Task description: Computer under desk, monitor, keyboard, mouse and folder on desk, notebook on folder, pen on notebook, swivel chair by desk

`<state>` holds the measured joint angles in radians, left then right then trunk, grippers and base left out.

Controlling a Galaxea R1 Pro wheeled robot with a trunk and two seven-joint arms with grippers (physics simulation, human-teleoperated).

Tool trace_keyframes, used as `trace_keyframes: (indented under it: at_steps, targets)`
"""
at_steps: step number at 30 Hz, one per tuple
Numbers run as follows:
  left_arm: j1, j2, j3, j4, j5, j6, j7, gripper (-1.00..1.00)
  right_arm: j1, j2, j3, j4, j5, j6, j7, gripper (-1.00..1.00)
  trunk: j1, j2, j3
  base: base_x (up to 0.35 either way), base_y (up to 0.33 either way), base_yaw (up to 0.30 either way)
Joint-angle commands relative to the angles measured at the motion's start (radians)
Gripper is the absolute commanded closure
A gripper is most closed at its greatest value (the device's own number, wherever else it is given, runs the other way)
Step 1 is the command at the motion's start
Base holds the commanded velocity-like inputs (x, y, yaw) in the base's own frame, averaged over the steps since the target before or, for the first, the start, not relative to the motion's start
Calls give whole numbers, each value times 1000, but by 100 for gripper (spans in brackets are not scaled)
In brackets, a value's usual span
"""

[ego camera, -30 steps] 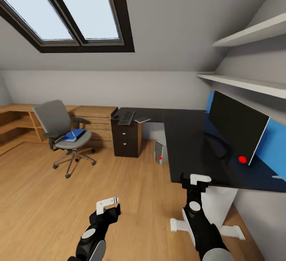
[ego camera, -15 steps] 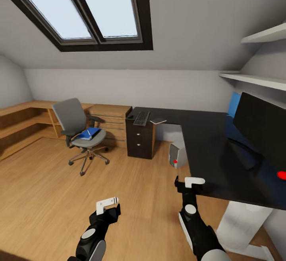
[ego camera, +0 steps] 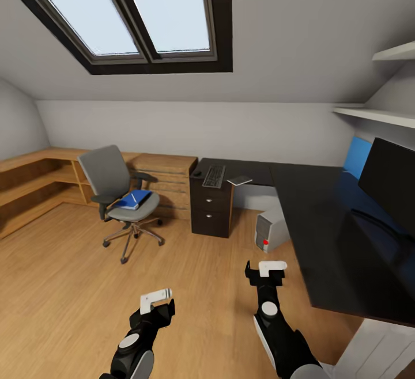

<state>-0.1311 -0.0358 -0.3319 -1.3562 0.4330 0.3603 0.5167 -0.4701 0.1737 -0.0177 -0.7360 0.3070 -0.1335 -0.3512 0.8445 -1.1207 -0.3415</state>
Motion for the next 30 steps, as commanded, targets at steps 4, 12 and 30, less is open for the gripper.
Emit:
trace_keyframes:
  at_steps: [4, 12, 30]
  targets:
    - [-1, -1, -1, 2, 7, 2, 8, -100, -1, 1, 5, 5, 7, -21, -4, -100, -15, 28, 11, 267, 216, 0]
    - [-1, 0, -1, 3, 7, 3, 8, -100, -1, 1, 19, 25, 7, -66, 1, -100, -46, 84, 36, 267, 216, 0]
    - [-1, -1, -1, 5, 9, 7, 9, -100, -1, 1, 31, 104, 7, -152, 12, -100, -99, 182, 80, 273, 207, 0]
